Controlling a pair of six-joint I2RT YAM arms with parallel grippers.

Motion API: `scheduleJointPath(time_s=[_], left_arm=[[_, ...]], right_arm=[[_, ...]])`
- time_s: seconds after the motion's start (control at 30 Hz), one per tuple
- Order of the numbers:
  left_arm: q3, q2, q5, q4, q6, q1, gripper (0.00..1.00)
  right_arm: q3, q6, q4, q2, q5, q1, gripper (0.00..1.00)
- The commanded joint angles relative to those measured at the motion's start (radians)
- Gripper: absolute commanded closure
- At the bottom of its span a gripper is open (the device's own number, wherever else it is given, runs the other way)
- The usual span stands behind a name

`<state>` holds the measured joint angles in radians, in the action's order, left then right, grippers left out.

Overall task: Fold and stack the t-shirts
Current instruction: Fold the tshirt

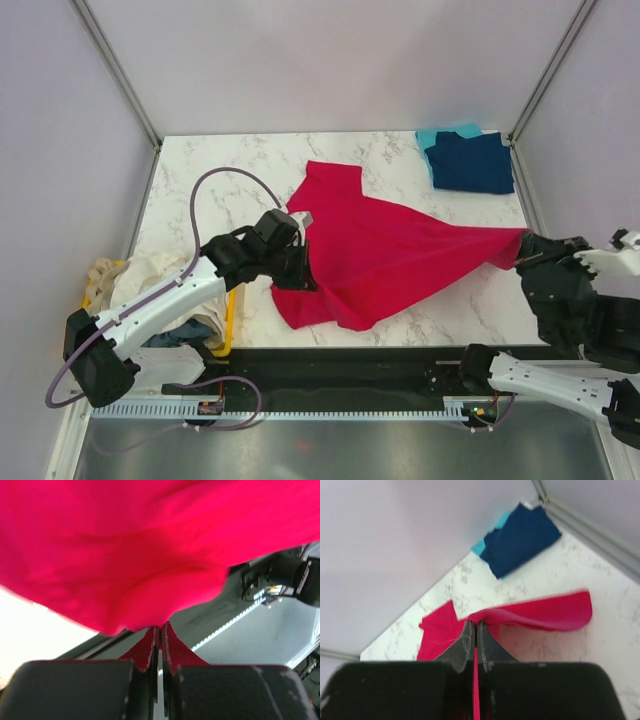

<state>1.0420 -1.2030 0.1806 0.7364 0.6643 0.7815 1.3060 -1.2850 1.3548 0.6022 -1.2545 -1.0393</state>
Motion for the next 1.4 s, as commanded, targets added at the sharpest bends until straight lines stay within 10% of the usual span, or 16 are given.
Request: scheduleJointPath(time_s=[0.0,0.37,0.57,0.7,0.8,1.0,1.23,1.37], left_arm=[[0.010,0.034,-0.030,0.024,0.078,0.051,0.98],[0.211,-0.023,-0.258,0.265,-0.130,0.058,0.98],[0.303,-0.133,-0.316,0.245,-0.235,0.038,0.98],[0.346,-0.214,-0.267,0.167,-0.275,-0.136,0.98],[0.388,-0.221,-0.153,0.086,-0.296,-0.269,0.98],[0.512,-0.292,-0.098,0.074,-0.345,-0.390,0.98],[0.950,-0.636,-0.006,0.126,-0.344,-0.574,0.98],[1.746,-0.953,0.161,0.213,-0.281,-0.663,0.98]], right_arm=[[0.127,0.214,0.102,0.070,-0.241,-0.031,1.00],[-0.244,0.040,0.026,-0.193,-0.039,-0.160,1.00],[-0.347,-0.048,-0.020,-0.029,-0.009,-0.215,1.00],[-0.360,0.181,-0.284,0.158,-0.059,-0.208,1.00],[-0.330,0.677,-0.686,0.335,0.296,0.046,1.00],[-0.229,0.820,-0.913,0.596,1.023,0.605,1.00],[0.495,0.855,-0.766,1.209,1.375,0.876,1.00],[1.452,0.737,-0.631,1.626,1.601,1.001,1.00]])
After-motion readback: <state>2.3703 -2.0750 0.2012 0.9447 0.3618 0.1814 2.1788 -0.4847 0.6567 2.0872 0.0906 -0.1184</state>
